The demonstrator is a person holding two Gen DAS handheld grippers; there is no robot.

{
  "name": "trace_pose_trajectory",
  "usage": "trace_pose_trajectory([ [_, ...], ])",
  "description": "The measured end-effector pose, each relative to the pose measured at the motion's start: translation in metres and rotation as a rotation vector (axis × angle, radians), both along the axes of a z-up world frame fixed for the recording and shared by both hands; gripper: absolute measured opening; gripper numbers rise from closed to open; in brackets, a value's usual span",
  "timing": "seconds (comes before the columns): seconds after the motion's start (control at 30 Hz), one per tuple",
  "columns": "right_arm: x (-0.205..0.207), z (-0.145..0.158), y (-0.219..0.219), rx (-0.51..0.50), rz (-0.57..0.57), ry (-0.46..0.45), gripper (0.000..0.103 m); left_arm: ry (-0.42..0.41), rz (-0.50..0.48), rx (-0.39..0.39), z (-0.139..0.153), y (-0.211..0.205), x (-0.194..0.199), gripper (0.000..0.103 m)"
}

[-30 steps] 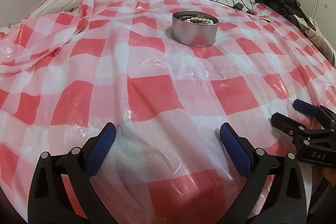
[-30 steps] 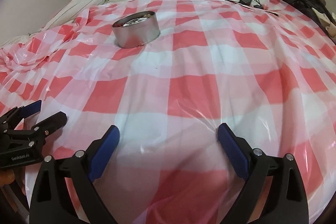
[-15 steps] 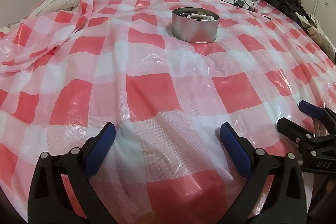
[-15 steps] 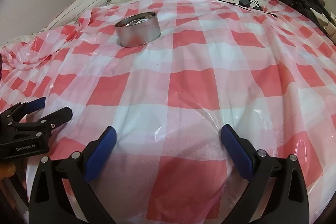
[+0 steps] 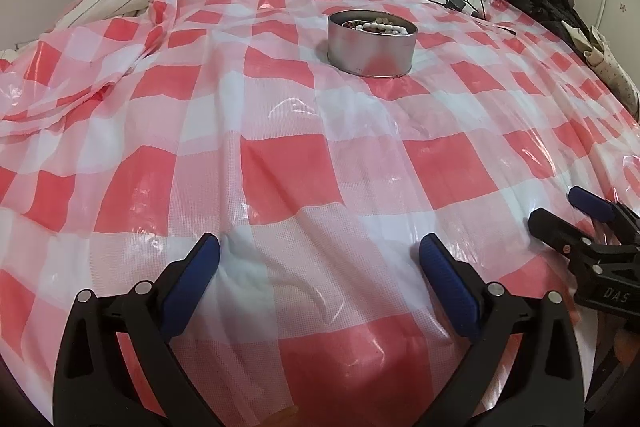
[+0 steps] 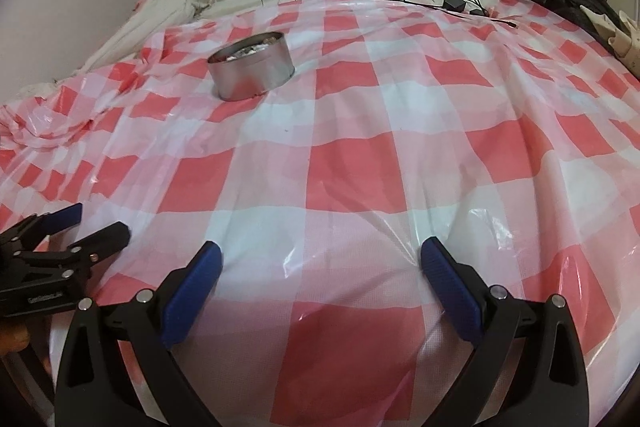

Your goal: Organize jewelry

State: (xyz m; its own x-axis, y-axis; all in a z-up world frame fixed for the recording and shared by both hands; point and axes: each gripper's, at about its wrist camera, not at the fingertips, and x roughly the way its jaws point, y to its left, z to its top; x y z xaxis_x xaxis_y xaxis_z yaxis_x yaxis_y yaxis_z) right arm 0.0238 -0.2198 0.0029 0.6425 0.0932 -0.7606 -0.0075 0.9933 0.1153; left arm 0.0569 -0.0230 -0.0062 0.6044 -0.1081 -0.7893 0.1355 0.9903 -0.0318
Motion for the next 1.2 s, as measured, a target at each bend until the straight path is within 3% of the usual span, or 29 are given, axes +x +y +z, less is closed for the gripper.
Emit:
trace_pose_trajectory([
  [1.2, -0.0006, -0.0002, -0.0012, 0.01, -0.001, -0.006, 0.096, 0.014, 0.001, 0.001, -0.0031, 0.0004, 0.0018, 0.096],
])
